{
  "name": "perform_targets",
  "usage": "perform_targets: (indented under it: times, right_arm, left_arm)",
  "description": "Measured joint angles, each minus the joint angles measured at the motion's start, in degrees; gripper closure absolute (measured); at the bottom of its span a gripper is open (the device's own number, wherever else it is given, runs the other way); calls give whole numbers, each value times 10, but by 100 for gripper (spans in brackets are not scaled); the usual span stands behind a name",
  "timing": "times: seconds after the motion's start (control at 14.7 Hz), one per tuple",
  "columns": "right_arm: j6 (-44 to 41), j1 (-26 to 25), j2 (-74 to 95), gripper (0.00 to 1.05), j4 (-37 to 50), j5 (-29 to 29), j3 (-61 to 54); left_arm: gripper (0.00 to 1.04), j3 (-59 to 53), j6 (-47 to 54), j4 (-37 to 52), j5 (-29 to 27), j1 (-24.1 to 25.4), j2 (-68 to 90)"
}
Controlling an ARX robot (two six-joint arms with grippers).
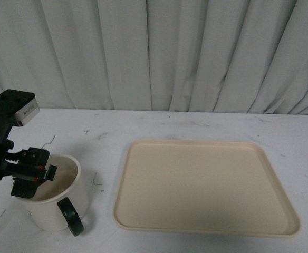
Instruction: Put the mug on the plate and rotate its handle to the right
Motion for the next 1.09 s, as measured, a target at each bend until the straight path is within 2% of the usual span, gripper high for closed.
perform_targets:
  times: [0.27,0.34,0.68,0.89,1.09]
  right_arm:
    - [0,0,0,6,0,0,0]
    - [0,0,0,6,0,0,0]
    - [0,0,0,6,0,0,0]
    - [0,0,0,6,0,0,0]
    - [0,0,0,6,0,0,0]
  left_arm:
    - [95,9,-8,-8,-6,-2,-2]
    - [102,9,-12,-14,-4,-7,-12]
    - [102,32,-1,-83,-8,-43,-127]
    - [102,82,-36,-92,-40,-113,-149]
    - [102,114,-136,-103,-73,-192,-104]
